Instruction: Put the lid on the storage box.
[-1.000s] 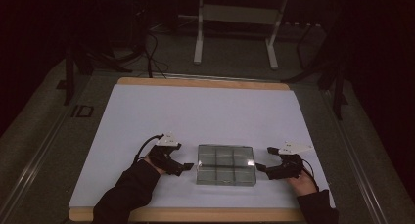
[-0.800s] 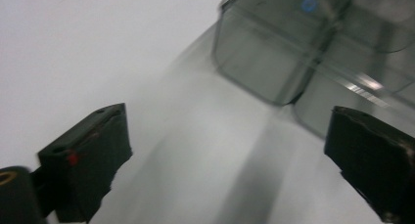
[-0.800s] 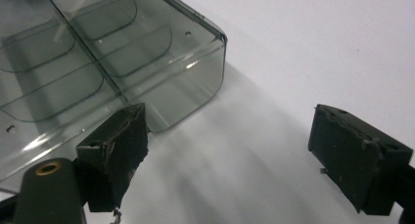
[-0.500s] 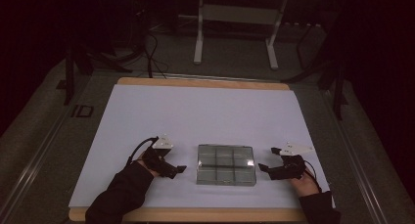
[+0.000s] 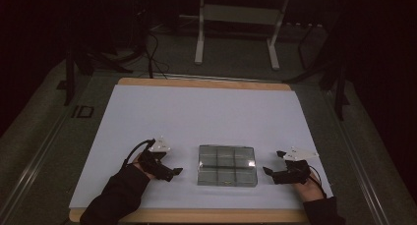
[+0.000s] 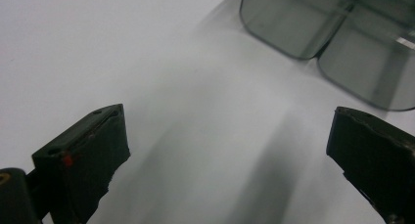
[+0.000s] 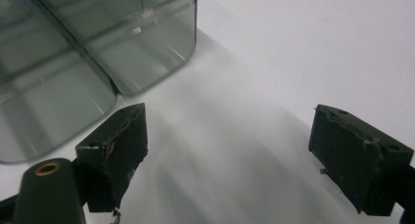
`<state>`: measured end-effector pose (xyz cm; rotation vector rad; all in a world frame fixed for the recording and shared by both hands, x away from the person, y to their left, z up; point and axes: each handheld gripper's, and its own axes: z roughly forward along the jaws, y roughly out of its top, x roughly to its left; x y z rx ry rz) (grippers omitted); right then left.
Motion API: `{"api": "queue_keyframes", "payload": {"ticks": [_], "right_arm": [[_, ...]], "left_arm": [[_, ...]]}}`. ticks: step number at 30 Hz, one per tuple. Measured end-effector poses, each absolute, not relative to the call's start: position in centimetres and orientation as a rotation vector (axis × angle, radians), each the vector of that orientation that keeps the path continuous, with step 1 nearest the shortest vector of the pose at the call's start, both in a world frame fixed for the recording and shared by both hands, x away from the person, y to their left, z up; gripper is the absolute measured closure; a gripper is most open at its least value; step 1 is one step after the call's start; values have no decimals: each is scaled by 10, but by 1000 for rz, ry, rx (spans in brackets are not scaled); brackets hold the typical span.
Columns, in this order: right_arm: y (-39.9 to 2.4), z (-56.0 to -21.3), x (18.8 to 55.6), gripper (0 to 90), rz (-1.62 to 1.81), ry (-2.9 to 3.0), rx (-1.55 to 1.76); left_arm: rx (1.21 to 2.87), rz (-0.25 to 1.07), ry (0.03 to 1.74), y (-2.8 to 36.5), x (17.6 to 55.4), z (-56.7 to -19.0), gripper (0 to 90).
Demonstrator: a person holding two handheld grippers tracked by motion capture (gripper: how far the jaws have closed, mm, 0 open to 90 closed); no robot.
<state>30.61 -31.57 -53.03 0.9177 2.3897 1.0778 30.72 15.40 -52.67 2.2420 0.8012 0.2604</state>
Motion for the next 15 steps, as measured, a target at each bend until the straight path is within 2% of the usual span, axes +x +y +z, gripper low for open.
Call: {"api": "queue_keyframes", "payload": {"ticks": [15], "right_arm": [[-333,-530,298,144,1056,2342,989]], "left_arm": [[2185,306,851,170,291,-525,32]]}}
